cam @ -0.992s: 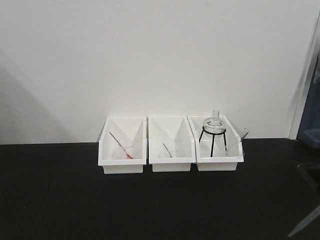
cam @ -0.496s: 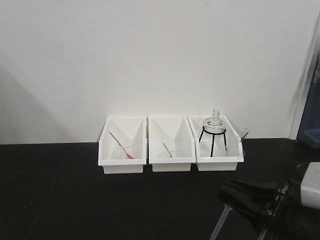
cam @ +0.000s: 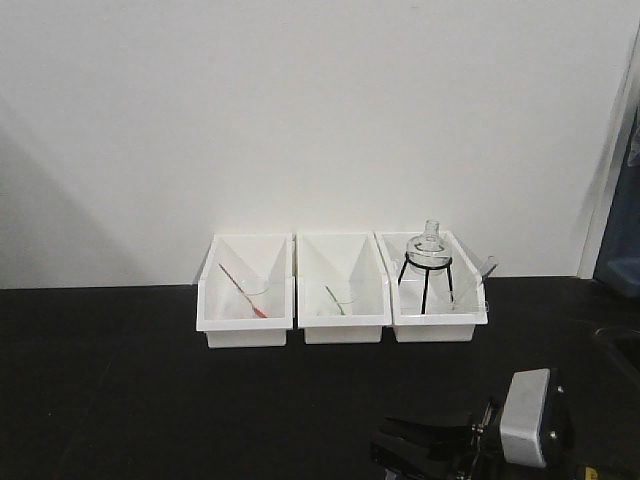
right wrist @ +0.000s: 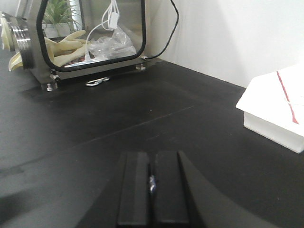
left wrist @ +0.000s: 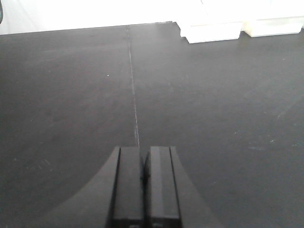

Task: Grab transparent chemical and place on left bench

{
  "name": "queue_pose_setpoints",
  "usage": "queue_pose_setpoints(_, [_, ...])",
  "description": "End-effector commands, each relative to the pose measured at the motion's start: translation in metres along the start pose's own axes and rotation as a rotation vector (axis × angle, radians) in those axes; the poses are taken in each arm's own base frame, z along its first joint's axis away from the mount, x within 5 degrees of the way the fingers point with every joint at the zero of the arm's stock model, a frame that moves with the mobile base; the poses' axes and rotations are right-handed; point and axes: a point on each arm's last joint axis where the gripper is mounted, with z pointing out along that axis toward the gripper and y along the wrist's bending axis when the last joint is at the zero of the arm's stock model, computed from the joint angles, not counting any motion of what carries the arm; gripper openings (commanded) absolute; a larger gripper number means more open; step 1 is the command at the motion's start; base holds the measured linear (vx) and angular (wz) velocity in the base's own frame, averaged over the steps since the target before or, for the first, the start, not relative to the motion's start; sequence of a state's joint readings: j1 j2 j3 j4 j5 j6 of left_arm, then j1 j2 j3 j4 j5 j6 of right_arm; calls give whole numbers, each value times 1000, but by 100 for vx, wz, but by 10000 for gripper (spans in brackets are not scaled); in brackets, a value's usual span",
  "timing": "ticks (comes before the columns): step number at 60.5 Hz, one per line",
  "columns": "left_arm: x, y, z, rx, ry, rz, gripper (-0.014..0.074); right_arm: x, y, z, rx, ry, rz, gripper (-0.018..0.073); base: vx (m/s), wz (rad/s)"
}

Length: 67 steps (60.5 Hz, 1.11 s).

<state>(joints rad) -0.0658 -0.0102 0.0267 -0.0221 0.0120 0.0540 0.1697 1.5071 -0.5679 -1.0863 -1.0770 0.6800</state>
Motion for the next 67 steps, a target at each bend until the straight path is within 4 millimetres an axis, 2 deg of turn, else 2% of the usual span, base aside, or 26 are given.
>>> queue_pose_setpoints(1, [-3,0,-1,-2,-81,-9,-3,-18,-3,1,4,-107,-28,193,0,0])
queue_pose_setpoints(13, [-3,0,-1,-2,-81,-9,-3,-17,-2,1,-8,-100,-26,449,0,0])
queue_pose_setpoints(18, [-3,0,-1,-2,-81,-9,-3,-17,-2,1,-7,-101,-25,523,0,0])
queue_pose_setpoints(23, [-3,0,-1,-2,-81,-9,-3,-17,-2,1,-7,-101,-25,558,0,0])
queue_pose_setpoints(30, [-3,0,-1,-2,-81,-9,-3,-18,-3,1,3,-109,-19,557,0,0])
queue_pose_setpoints(37, [-3,0,-1,-2,-81,-9,-3,-25,-8,-1,78,-152,20,509,0,0])
queue_pose_setpoints(43, [-3,0,-1,-2,-81,-9,-3,-36,-13,-8,194,-163,42,403,0,0])
queue_pose_setpoints(51, [-3,0,-1,-2,-81,-9,-3,-48,-15,-25,396,-58,26,170,0,0])
queue_pose_setpoints(56, [-3,0,-1,-2,-81,-9,-3,-57,-11,-43,530,29,13,-2,0,0])
queue_pose_setpoints(67, [-3,0,-1,-2,-81,-9,-3,-72,0,-79,768,71,125,-8,0,0])
